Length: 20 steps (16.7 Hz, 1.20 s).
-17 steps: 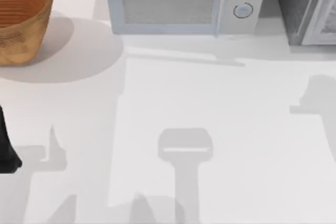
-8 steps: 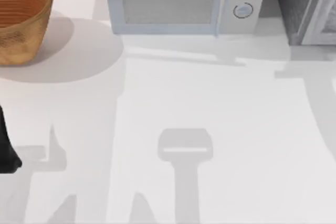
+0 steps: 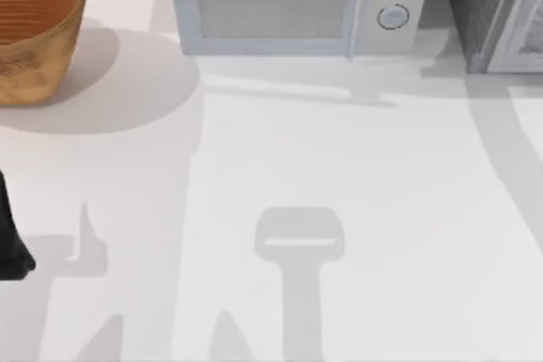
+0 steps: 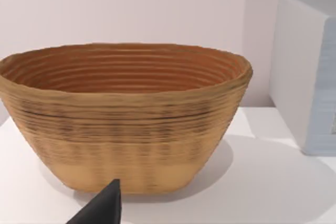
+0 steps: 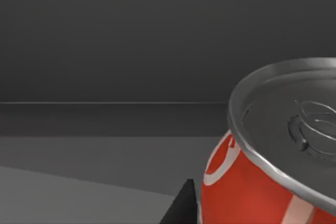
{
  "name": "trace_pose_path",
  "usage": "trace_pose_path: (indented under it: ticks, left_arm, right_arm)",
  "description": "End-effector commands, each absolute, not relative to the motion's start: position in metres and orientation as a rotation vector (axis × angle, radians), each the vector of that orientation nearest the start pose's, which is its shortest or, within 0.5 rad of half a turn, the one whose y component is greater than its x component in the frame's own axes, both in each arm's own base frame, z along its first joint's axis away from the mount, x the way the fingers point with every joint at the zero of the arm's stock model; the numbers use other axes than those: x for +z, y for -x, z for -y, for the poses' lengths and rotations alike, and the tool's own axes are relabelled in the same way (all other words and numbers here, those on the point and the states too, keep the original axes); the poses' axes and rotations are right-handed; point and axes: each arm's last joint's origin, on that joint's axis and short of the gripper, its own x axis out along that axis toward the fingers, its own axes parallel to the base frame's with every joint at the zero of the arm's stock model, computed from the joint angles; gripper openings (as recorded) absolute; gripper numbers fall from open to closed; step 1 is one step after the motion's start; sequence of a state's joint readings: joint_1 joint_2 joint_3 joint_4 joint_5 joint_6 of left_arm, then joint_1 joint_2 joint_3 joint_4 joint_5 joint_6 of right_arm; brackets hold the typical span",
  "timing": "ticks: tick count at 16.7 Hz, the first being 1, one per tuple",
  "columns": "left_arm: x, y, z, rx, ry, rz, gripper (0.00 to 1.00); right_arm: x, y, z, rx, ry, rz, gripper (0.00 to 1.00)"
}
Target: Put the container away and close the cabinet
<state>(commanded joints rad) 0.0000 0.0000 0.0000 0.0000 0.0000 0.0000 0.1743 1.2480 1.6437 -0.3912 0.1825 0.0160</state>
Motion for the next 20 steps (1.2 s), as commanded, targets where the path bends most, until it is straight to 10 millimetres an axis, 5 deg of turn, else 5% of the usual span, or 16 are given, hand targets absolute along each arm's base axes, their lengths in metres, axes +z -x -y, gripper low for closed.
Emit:
trace_pose_path:
  ticks: [11,20]
  left_arm:
    - [0.160,-0.106,0.001,0.000,0.000,0.000,1.00]
    - [0.160,-0.106,0.001,0.000,0.000,0.000,1.00]
  right_arm:
    - [0.510,-0.259,-0.047,-0.001,-0.004,-0.005,0.00]
    - [0.535,-0.348,-0.050,-0.011,-0.002,-0.026,0.00]
